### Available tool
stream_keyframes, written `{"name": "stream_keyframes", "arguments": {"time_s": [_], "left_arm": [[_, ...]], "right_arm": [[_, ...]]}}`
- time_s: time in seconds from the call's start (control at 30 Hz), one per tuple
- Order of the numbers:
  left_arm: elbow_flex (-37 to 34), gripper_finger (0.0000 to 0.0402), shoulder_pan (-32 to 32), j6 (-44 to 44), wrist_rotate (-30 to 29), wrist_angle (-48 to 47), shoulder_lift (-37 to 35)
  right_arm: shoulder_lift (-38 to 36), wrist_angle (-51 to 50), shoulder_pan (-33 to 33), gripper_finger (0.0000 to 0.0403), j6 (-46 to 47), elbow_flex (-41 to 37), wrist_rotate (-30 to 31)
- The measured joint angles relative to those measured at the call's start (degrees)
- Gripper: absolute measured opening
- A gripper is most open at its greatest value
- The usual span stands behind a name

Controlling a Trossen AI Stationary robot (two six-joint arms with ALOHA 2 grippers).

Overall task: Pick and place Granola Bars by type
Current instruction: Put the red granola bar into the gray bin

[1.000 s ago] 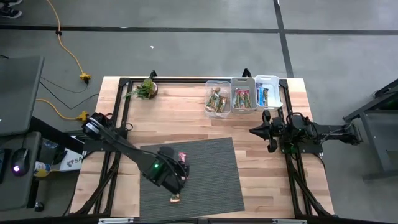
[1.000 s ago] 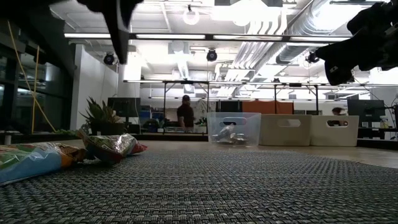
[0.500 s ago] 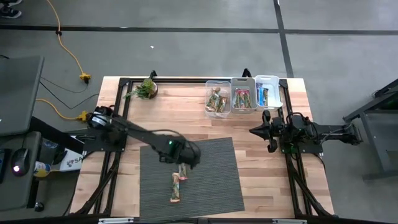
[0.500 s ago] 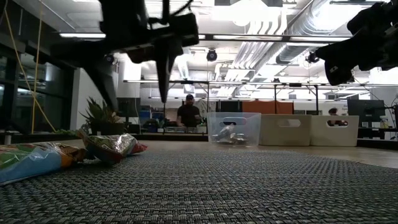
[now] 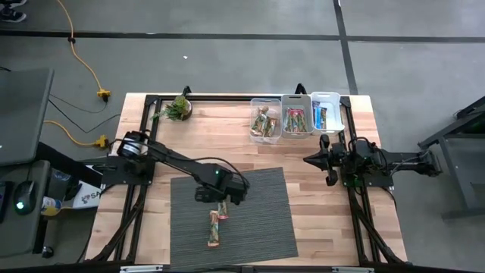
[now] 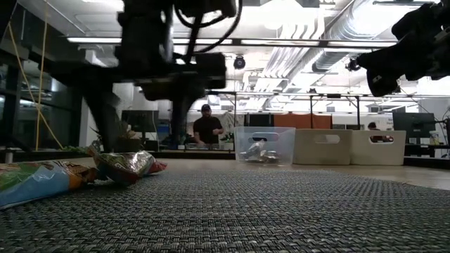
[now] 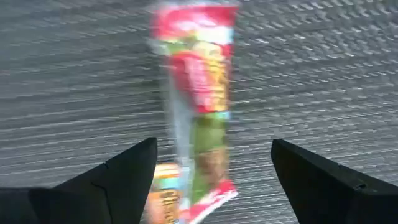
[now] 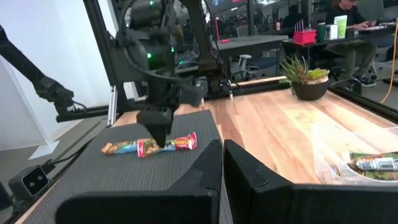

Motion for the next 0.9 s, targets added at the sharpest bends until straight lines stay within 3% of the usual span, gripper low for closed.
{"name": "stream_keyframes", "arguments": {"time_s": [0.5, 0.9], "left_arm": [[0.61, 0.0312, 0.12, 0.65, 6.07, 3.52, 6.24], [0.44, 0.0312, 0.01, 1.47, 5.45, 3.97, 6.20]], "right_arm": [[2.11, -0.06, 0.00, 0.0000, -0.02, 0.00, 0.05], [2.46, -0.12, -0.01, 0.0000, -0.01, 0.00, 0.06]]}}
